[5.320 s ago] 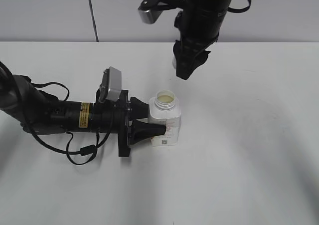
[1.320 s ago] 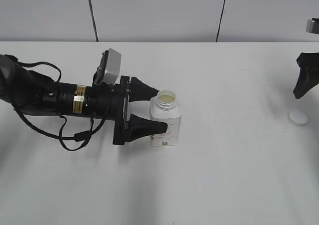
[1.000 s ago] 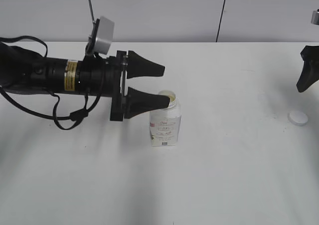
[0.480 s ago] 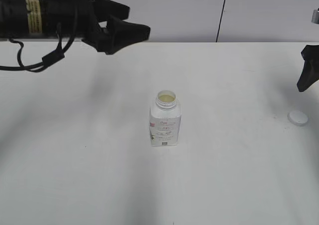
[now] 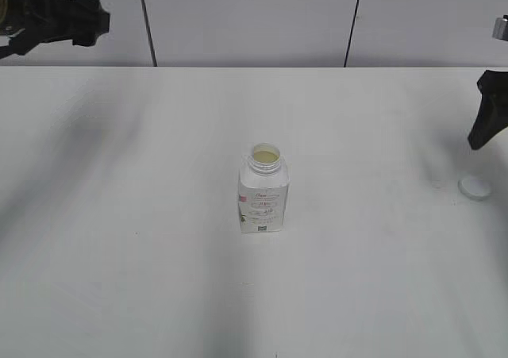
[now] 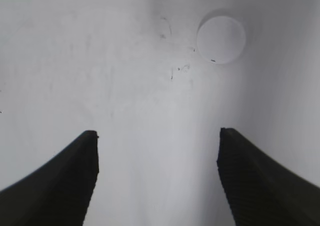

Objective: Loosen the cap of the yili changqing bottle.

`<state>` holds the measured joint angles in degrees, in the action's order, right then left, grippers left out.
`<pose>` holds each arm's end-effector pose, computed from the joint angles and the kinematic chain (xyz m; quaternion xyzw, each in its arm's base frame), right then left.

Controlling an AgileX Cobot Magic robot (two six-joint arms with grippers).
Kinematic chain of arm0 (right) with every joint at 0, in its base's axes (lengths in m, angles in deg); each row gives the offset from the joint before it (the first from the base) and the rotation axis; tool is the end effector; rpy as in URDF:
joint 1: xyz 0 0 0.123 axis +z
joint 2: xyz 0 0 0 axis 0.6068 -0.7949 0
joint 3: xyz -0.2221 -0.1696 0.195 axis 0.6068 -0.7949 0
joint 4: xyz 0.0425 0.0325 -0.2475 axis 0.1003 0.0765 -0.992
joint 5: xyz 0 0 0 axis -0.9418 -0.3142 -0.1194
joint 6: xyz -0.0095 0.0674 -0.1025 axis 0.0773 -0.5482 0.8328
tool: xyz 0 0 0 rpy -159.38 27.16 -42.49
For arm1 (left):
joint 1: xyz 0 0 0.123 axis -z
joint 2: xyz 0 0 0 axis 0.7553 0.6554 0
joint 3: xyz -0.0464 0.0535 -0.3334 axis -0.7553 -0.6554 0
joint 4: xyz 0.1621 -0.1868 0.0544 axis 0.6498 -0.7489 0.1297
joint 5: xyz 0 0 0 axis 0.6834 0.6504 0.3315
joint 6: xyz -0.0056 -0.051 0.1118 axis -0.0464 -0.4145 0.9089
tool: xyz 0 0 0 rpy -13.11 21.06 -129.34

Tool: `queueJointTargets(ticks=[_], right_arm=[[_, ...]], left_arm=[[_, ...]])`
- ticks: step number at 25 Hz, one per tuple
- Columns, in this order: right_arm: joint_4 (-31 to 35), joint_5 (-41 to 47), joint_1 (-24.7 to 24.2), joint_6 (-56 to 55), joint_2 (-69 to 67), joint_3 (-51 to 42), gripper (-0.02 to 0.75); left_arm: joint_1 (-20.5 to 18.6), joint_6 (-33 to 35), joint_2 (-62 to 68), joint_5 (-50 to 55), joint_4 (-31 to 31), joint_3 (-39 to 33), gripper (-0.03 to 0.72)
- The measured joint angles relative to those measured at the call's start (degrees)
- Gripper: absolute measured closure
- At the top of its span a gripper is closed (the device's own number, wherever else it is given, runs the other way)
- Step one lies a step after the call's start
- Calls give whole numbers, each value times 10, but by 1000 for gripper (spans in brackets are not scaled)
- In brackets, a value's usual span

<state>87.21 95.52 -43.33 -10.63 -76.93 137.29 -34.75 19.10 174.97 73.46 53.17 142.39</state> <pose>0.3769 -0.0086 0.2445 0.0093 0.9916 0.1221 0.0425 0.3792 -0.0819 0.3182 0.1393 0.8412 0.0229 0.5220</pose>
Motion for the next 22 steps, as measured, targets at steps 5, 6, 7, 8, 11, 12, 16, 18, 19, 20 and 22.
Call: queueJointTargets(ticks=[5, 6, 7, 8, 11, 12, 16, 18, 19, 20, 22], right_arm=[[0, 42, 0, 0, 0, 31, 156], [0, 44, 0, 0, 0, 45, 156], [0, 45, 0, 0, 0, 58, 156], [0, 45, 0, 0, 0, 76, 156], [2, 46, 0, 0, 0, 128, 156], [6, 46, 0, 0, 0, 145, 156], [16, 46, 0, -1, 1, 190, 156], [17, 46, 0, -1, 2, 196, 156], [17, 46, 0, -1, 2, 196, 156], [17, 46, 0, -1, 2, 196, 156], [17, 47, 0, -1, 2, 196, 156]], left_arm=[[6, 26, -1, 46, -91, 0, 101], [8, 43, -1, 62, -107, 0, 101], [8, 66, -1, 77, -121, 0, 101], [8, 92, -1, 90, -141, 0, 101], [8, 180, -1, 126, -222, 0, 101], [8, 215, -1, 132, -261, 0, 101], [9, 362, -1, 168, -433, 0, 102], [9, 436, -1, 197, -514, 0, 102], [9, 473, -1, 213, -553, 0, 102], [9, 505, -1, 235, -587, 3, 102], [9, 549, -1, 283, -635, 15, 102]])
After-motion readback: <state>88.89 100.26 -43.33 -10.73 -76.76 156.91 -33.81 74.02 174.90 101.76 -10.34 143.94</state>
